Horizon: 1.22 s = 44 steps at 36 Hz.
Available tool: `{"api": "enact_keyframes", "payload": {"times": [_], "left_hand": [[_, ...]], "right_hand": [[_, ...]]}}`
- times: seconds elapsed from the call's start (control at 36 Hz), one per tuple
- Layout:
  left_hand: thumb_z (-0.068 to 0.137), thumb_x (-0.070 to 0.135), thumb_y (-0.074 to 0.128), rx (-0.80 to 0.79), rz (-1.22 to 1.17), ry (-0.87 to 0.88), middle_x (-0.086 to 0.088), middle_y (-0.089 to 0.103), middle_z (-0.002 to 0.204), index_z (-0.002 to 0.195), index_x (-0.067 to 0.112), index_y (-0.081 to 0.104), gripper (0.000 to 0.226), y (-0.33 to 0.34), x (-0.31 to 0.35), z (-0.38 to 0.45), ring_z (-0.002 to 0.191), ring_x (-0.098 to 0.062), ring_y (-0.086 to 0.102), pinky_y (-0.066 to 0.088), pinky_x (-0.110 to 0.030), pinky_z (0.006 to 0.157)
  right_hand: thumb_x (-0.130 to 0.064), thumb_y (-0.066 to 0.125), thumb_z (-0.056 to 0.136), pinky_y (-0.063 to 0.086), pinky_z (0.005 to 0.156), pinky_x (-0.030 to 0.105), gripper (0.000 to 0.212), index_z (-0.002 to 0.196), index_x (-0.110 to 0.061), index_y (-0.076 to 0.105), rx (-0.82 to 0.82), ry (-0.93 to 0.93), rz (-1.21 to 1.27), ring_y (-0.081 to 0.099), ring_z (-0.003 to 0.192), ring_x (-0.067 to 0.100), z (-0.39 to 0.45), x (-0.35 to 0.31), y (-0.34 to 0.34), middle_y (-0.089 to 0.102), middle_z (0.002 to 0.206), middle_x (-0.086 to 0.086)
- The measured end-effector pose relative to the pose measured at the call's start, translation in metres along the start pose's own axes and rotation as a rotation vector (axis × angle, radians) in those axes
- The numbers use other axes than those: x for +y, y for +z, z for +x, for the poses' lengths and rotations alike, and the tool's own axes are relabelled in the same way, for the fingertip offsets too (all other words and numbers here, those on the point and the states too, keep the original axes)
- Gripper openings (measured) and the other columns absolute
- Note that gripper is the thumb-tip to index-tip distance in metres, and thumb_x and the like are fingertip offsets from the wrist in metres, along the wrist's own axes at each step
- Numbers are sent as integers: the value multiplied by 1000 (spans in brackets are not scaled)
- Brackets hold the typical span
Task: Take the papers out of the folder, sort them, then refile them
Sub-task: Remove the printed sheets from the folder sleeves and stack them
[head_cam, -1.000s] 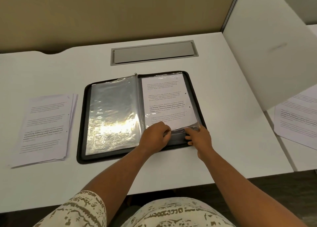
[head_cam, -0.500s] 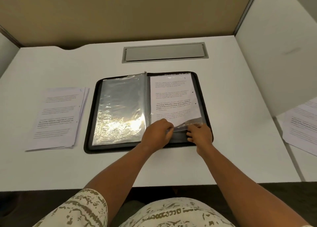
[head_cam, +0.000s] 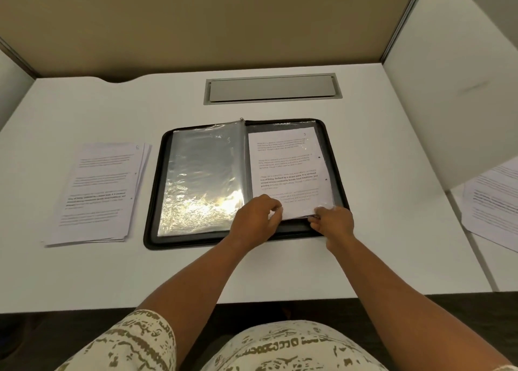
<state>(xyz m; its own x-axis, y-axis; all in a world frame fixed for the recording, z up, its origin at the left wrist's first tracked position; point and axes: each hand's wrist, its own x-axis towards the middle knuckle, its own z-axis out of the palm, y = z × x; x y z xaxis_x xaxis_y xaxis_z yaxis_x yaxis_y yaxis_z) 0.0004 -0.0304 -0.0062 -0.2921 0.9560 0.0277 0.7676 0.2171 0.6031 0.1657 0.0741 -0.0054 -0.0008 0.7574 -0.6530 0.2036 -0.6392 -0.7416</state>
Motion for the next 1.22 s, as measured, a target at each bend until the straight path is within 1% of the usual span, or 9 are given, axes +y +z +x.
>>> {"api": "enact_keyframes", "payload": {"times": [0.19,0.28,0.44,0.53,0.64,0.78,0.86,1.0,1.22], "left_hand": [[98,30,57,64,-138,-167,7,66,98,102,19,69,17,-12,-15,-14,77,-8,60,48,-24,70],[99,30,56,60,-144,-218,7,65,97,102,18,69,18,-17,-22,-21,76,-7,60,44,-20,69],[99,31,55,56,-197,-278,7,66,94,98,19,70,19,-27,-32,-40,75,-6,62,46,-22,70],[99,28,54,49,-226,-291,12,64,92,98,21,70,17,-33,-34,-49,75,-2,62,40,-12,65],[99,26,54,46,-273,-305,10,67,92,96,22,69,16,-36,-36,-58,77,-4,63,44,-17,68],[99,26,54,23,-270,-317,5,69,92,98,16,71,20,-37,-39,-68,83,-11,63,50,-26,75],[99,27,55,-13,-278,-345,8,69,89,97,18,71,19,-33,-42,-73,82,-8,62,48,-25,73],[98,31,55,-109,-285,-406,9,67,93,104,23,68,17,-29,-41,-79,88,-10,63,50,-26,78],[99,30,56,-160,-721,-709,-5,67,105,111,17,64,20,-28,-34,-86,83,-19,66,57,-33,80]], "right_hand": [[22,44,92,56,68,27,27,117,21,53,-89,-25,-132,57,84,30,-11,6,-10,55,120,46],[13,55,92,59,86,41,7,95,9,61,-13,-9,-53,63,86,31,-21,4,-6,64,115,36],[-12,75,90,58,64,28,16,99,-5,63,10,64,185,65,72,18,-19,-8,1,67,90,11],[-6,74,89,58,56,25,22,108,1,64,29,46,158,64,65,16,-16,-7,3,69,89,13],[2,69,90,61,56,25,22,110,3,60,9,64,152,64,66,20,-20,0,2,67,91,16],[7,62,91,61,73,35,6,93,2,59,35,76,83,66,70,25,-26,16,-4,65,102,20],[9,59,91,58,82,35,15,105,3,59,14,76,96,67,79,27,-30,20,-7,64,108,18],[10,58,92,59,63,28,20,110,1,58,-28,83,94,67,78,25,-43,21,-11,66,105,17],[11,57,91,62,68,31,31,119,-3,57,-129,142,103,70,86,28,-68,44,-19,69,107,17]]}}
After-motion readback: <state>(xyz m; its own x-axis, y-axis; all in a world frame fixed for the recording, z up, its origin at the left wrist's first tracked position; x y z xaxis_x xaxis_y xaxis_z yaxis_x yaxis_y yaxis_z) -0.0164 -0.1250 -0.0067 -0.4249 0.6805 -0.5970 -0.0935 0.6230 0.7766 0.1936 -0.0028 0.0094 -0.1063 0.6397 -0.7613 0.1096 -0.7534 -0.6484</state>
